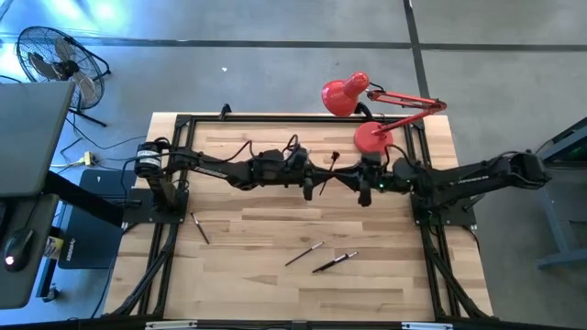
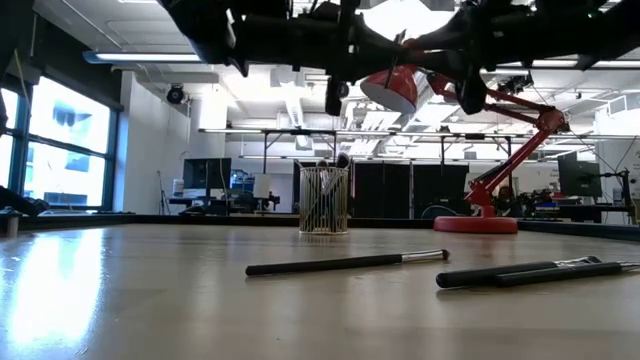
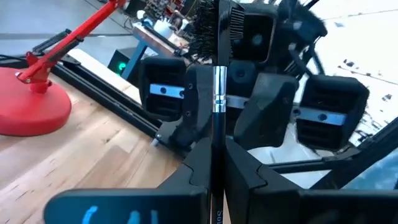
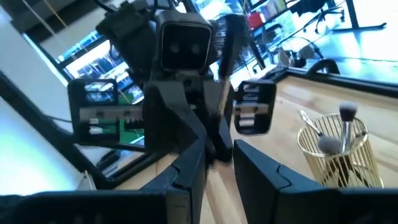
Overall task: Pick & Place Makeup Brushes
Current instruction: Put the eye groomer brush into the makeup brush holder
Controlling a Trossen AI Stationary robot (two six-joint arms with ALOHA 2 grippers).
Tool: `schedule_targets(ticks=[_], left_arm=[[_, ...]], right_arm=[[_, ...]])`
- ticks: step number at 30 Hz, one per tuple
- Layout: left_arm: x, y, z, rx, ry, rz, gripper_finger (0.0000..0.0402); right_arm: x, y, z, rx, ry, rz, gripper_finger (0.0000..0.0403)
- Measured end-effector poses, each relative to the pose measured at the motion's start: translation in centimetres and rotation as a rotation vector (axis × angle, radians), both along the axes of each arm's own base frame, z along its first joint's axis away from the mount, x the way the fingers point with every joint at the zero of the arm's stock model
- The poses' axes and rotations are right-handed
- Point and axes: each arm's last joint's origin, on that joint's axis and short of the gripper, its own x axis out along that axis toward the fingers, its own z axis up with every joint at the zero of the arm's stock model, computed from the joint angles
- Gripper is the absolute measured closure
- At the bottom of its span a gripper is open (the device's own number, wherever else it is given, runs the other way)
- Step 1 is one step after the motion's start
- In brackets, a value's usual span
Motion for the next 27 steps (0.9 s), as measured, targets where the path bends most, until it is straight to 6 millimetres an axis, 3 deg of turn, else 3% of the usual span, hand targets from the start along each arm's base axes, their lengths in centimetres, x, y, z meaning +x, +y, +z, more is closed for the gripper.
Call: schedule_targets(ticks=[9, 27], left_arm=[[0.1, -1.0, -0.1, 0.019, 0.027, -0.02, 0.0389], [0.2, -1.5, -0.3, 0.02, 0.045, -0.026, 0.0389]], right_arm=[[0.6, -0.1, 1.4, -0.056, -0.038, -0.027, 0.0324], [0.8, -0.1, 1.0, -0.06, -0.025, -0.025, 0.0333]])
